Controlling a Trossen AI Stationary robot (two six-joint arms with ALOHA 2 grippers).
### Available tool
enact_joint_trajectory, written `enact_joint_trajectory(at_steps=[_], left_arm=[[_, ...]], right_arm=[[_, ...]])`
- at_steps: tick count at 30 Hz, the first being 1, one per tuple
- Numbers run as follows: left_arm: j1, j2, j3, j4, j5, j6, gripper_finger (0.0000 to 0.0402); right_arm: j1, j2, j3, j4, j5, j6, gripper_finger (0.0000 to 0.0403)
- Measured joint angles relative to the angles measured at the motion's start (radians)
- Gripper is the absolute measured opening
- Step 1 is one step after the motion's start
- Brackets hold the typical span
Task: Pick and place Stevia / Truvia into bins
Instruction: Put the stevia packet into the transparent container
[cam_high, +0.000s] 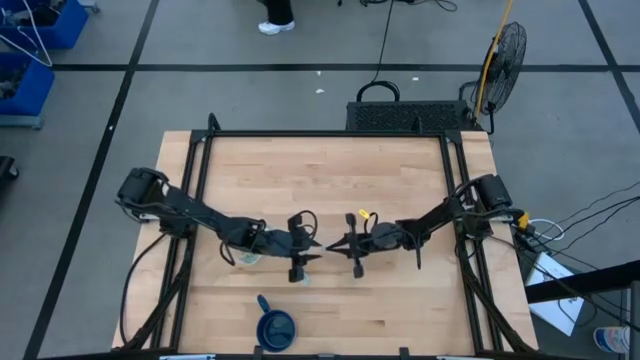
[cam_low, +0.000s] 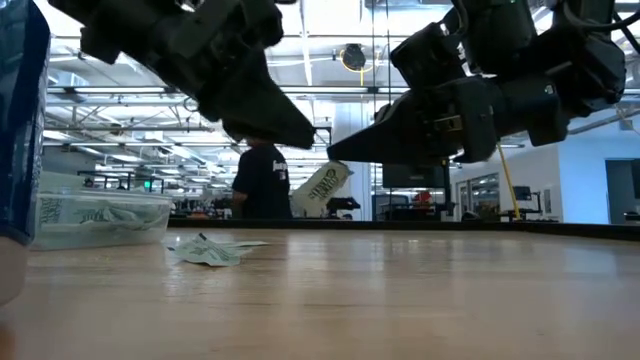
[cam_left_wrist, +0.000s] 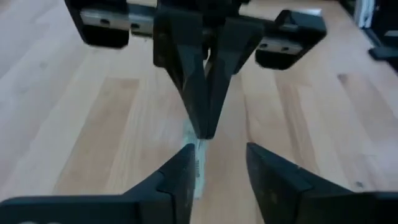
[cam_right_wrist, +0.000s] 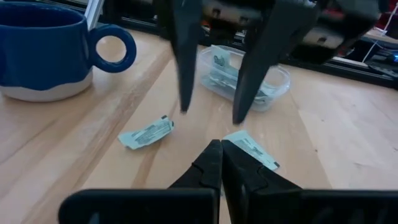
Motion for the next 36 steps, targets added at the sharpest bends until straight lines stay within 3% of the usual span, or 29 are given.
enact_joint_trajectory(at_steps=[6,11,17,26,32,36], left_arm=[[0.014,0.06,0.0,0.044,-0.007,0.001,0.0195],[0.022,0.099,0.0,0.083,-0.012,0.015,0.0198],[0.038,0.108,0.0,0.09,-0.018,0.017,0.0149],[0.038,0.108,0.0,0.092,-0.012,0.018,0.0014],[0.038,0.107,0.0,0.072,-0.064,-0.012,0.0004],[0.034,0.05,0.0,-0.086,-0.141,-0.057,0.0005]], right_arm=[[-0.003,0.0,0.0,0.016,0.0,0.0,0.0],[-0.002,-0.001,0.0,0.049,0.0,0.0,0.0],[-0.002,-0.001,0.0,0.062,0.0,0.0,0.0],[0.002,-0.001,0.0,0.059,-0.001,-0.024,0.002],[0.004,-0.001,0.0,0.008,0.0,0.018,0.0075],[0.004,-0.001,0.0,-0.022,0.001,0.041,0.0105]])
